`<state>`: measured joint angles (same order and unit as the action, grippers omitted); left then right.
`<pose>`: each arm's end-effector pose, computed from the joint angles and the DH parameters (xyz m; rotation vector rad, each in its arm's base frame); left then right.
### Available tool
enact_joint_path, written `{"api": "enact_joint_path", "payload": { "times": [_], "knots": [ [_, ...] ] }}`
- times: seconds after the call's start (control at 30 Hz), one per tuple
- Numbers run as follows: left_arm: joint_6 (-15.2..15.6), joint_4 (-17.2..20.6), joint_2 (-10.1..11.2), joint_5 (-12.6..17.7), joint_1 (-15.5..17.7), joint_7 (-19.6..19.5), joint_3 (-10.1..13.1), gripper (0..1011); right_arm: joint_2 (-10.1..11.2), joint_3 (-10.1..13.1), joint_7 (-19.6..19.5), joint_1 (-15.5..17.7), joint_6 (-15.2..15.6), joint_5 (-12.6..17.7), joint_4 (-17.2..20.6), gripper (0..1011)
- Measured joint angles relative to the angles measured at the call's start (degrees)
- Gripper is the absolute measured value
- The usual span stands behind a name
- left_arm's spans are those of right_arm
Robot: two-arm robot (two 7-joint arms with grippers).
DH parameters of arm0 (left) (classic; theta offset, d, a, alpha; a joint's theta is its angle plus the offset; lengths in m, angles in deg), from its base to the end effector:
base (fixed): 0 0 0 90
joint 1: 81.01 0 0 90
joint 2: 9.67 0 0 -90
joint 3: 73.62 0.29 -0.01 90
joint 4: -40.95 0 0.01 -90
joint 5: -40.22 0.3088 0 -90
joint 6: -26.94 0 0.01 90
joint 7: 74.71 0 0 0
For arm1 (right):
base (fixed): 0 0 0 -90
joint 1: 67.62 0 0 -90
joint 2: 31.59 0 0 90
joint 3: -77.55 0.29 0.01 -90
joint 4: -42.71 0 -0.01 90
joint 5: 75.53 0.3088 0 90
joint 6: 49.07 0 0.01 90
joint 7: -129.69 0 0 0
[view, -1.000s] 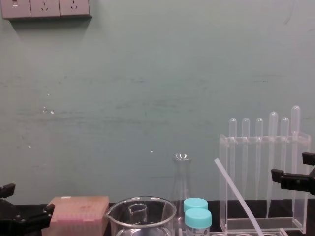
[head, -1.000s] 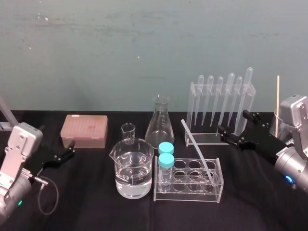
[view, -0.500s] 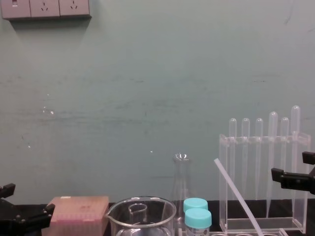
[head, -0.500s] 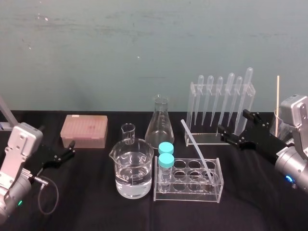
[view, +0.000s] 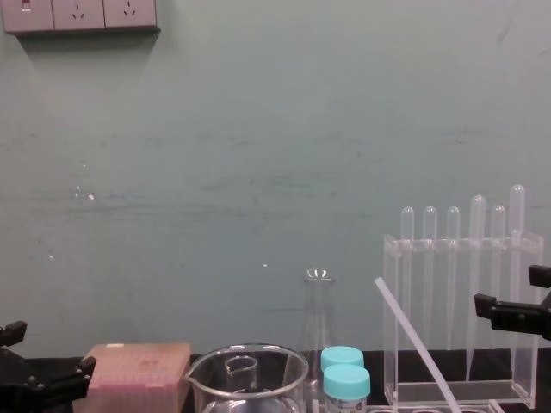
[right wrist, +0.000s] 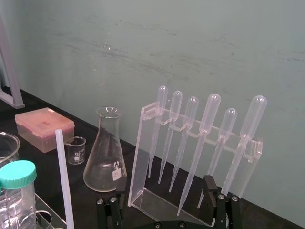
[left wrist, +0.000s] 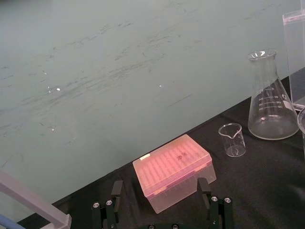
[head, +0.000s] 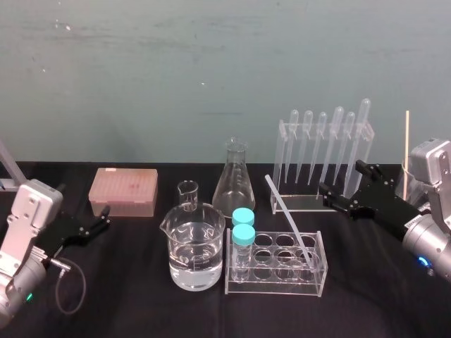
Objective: Pick up the stirring rod with one hand, then place it down.
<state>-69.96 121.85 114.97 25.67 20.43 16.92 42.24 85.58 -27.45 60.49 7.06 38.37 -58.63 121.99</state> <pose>0.3581 0.0827 -0.3022 0.3043 -0.2851 1.2482 0.3938 -0.0899 -0.2623 -0.1657 -0.1644 -1.0541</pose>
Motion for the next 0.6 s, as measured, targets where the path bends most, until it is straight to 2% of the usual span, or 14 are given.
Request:
{"api": "enact_joint_path", "payload": {
  "times": [0.6],
  "knots": [
    [0.00,0.00,0.00,0.00,0.00,0.00,0.00,1000,0.00,0.00,0.00,0.00,-0.04,0.00,0.00,1002]
  ]
}}
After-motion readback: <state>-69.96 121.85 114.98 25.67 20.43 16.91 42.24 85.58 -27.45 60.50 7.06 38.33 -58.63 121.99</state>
